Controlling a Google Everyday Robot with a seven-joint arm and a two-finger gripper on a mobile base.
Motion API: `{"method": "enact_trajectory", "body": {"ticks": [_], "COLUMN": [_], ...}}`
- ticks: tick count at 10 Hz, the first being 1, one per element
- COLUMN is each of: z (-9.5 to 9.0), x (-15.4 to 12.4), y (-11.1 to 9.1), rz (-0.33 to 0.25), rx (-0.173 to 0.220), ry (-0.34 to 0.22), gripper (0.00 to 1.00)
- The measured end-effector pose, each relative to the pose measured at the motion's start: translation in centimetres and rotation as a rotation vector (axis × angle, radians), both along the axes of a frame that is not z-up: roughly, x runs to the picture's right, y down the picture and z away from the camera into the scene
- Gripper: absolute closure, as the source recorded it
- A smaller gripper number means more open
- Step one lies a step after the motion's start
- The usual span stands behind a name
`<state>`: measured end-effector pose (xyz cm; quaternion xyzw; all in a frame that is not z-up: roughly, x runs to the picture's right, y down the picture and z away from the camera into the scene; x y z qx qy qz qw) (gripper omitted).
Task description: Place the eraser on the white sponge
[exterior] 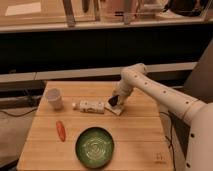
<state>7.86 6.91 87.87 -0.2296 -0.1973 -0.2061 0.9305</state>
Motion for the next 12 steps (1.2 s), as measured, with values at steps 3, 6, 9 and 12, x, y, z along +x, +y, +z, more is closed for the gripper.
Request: {"method": "enact_trajectory", "body": {"ticks": [3, 6, 9, 12], "z": [0.16, 0.21, 0.24, 0.42], "x": [0.03, 0.11, 0.11, 0.29], "y": [0.02, -0.02, -0.09, -0.12], "rz": [0.006, 0.011, 0.011, 0.022], "rx": [0.0, 0.0, 0.001, 0.001], "ry": [-0.01, -0.019, -0.026, -0.034], "gripper": [0.45, 0.6, 0.86, 0.74]}}
